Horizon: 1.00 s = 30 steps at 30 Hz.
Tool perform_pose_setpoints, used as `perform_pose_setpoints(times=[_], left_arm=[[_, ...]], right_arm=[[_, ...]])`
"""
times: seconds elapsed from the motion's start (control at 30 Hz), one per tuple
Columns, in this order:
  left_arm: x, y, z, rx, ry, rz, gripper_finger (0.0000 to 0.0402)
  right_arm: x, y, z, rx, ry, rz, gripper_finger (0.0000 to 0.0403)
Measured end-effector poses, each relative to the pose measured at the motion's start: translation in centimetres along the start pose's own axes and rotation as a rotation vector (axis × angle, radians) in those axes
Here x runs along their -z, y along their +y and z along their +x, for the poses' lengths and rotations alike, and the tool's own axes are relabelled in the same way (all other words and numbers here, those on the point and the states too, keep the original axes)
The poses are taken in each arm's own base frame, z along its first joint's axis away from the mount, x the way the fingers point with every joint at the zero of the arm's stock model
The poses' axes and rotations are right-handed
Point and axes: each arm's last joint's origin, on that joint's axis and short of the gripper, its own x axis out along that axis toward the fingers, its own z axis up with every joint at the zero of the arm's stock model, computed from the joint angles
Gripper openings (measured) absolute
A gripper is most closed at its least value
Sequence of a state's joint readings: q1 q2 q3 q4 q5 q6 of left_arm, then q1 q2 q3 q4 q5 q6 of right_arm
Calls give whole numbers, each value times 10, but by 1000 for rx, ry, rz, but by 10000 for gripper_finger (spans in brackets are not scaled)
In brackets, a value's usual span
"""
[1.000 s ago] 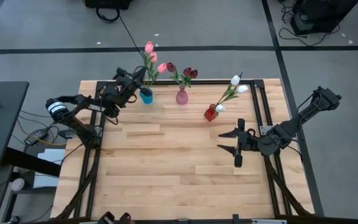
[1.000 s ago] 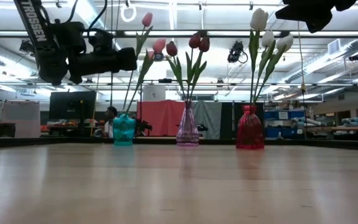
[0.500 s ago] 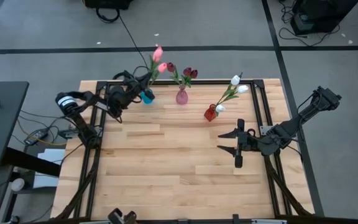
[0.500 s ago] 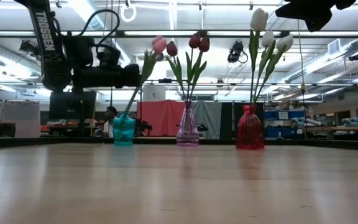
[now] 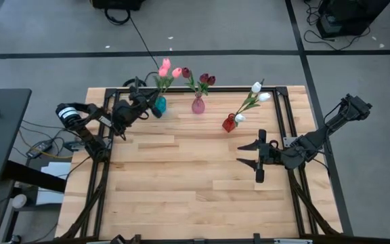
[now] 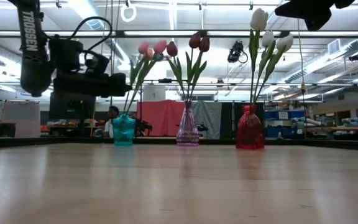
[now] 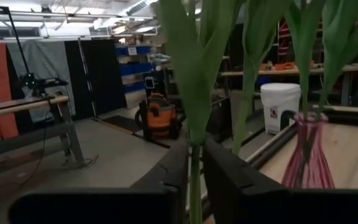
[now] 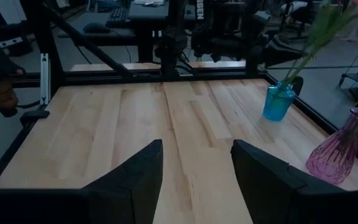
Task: Sort flowers into vase by color
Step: Put the pink flower into the blue vase, then return to Home Position
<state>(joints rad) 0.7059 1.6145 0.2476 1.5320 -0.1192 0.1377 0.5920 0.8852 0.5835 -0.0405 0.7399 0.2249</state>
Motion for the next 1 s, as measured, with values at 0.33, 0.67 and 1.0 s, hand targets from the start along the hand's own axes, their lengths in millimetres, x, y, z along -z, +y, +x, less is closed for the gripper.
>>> perform_pose_setpoints(times=[0.33,0.67,1.0], left_arm=[[8,-2,-12,59,77,-17,186],[1,-8,-34,88,179,-95,267],[-35,-28,-53,250,368,-80,235]], right_arm=[[-1,-3,2,20,-2,14,204],[-1,-12,-5,34,14,6,202],[0,-45,-34,53,-22,14,199]])
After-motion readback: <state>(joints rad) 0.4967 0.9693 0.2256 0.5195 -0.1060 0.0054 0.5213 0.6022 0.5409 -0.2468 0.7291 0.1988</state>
